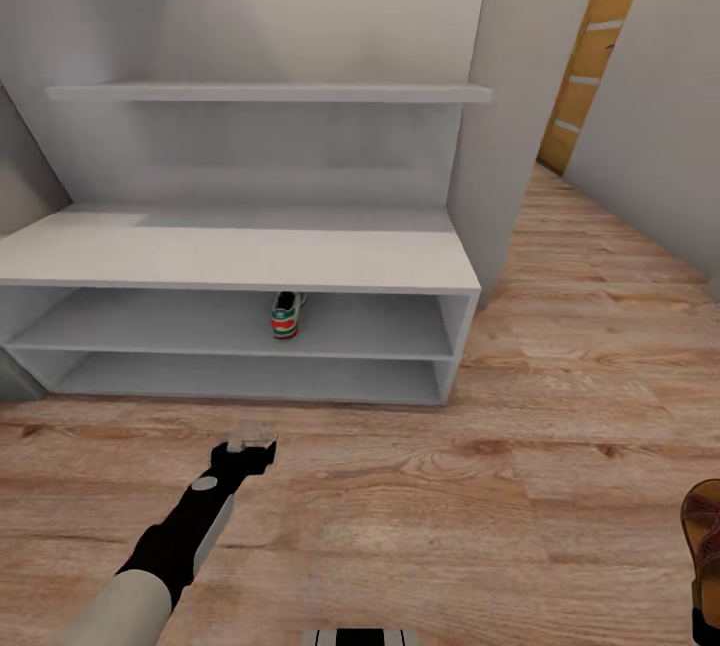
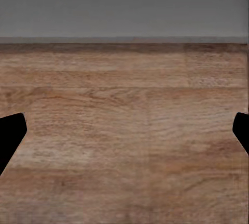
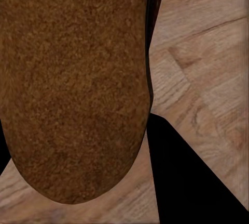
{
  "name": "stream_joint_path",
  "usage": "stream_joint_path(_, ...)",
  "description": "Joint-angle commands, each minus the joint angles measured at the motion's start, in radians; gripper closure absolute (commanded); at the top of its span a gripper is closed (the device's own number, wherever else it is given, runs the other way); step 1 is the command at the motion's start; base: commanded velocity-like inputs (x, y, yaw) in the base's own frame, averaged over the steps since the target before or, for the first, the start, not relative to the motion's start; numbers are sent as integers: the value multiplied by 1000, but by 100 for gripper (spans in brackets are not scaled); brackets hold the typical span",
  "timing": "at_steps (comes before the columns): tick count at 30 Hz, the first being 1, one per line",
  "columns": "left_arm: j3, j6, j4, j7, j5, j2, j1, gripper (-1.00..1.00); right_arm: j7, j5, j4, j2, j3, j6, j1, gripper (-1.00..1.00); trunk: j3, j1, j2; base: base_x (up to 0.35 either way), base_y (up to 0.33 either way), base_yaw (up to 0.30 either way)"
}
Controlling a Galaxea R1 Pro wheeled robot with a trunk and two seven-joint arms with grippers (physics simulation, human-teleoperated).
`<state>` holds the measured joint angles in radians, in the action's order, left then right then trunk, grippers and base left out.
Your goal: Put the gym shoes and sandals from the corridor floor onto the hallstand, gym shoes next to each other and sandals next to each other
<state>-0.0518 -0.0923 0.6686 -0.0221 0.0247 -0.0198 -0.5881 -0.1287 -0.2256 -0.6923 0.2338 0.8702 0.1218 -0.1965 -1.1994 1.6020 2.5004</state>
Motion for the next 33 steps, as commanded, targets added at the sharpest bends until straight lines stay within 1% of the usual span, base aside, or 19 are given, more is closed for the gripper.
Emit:
stream_joint_path(1, -4, 41, 2, 32, 3, -16, 48, -100, -6, -6, 0, -1, 6, 4, -1, 100, -1, -1, 0, -106, 0, 0)
stream_joint_path(2, -4, 88, 1, 85, 4, -33, 96, -100, -6, -6, 1, -1, 5, 4, -1, 100, -1, -1, 0, -54, 0, 0)
stream_joint_path(3, 5, 165, -3, 170, 12, -63, 166, -100, -6, -7, 6, -1, 5, 4, -1, 100, -1, -1, 0, -22, 0, 0)
stream_joint_path(5, 16, 207, -6, 213, 22, -82, 198, -100, -6, -7, 8, -1, 4, 4, -1, 100, -1, -1, 0, -16, 0, 0)
stream_joint_path(6, 30, 247, -8, 257, 36, -101, 228, -100, -7, -7, 9, -2, 4, 4, -1, 100, -1, -1, 0, -9, 0, 0)
stream_joint_path(7, 37, 266, -9, 280, 43, -111, 242, -100, -7, -7, 9, -2, 3, 4, -1, 100, -1, -1, 0, -7, 0, 0)
stream_joint_path(9, 60, 321, -19, 381, 73, -142, 294, -100, -9, -7, 11, -3, 2, 4, -1, 100, -1, -1, 0, -4, 0, 0)
stream_joint_path(10, 83, 351, -50, 512, 105, -169, 331, -100, -9, -8, 12, -3, 2, 4, -1, 100, -1, -1, 0, 0, 0, 0)
stream_joint_path(11, 88, 354, -56, 537, 110, -174, 336, -100, -9, -8, 12, -4, 1, 4, -1, 100, -1, -1, 0, 0, 0, 0)
stream_joint_path(12, 97, 358, -67, 588, 117, -185, 341, -100, -9, -8, 12, -4, 1, 4, -1, 100, -1, -1, 0, 0, 0, 0)
stream_joint_path(13, 109, 362, -89, 663, 123, -203, 346, -100, -9, -8, 13, -5, 1, 5, -1, 100, -1, -1, 0, 0, 0, 0)
stream_joint_path(16, 127, 366, -135, 745, 129, -224, 351, -100, -10, -8, 13, -5, 1, 5, -1, 100, -1, -1, 0, 0, 0, 0)
stream_joint_path(17, 156, 374, -180, 802, 138, -242, 352, -100, -11, -8, 13, -5, 1, 5, -1, 100, -1, -1, 0, 0, 0, 0)
stream_joint_path(20, 206, 417, -232, 832, 143, -254, 353, -100, -11, -8, 13, -5, 1, 6, -1, 100, -1, -1, 0, 0, 0, 0)
stream_joint_path(22, 218, 434, -256, 836, 144, -256, 353, -100, -11, -8, 12, -6, 1, 7, -1, 100, -1, -1, 0, 0, 0, 0)
stream_joint_path(25, 227, 447, -281, 838, 142, -257, 353, -100, -10, -7, 6, -14, 1, 7, -1, 100, -1, -1, 0, 0, 0, 0)
stream_joint_path(26, 232, 453, -291, 839, 142, -259, 363, -100, -9, -6, 0, -20, 1, 7, -1, 100, -1, -1, 0, 0, 0, 0)
stream_joint_path(28, 237, 454, -291, 840, 145, -259, 375, -100, -9, -6, -1, -22, 1, 7, -1, 100, -1, -1, 0, 0, 0, 0)
stream_joint_path(33, 240, 454, -291, 840, 146, -259, 381, -100, -8, -7, 6, -23, 2, 7, -1, 100, -1, -1, 0, 0, 271, 0)
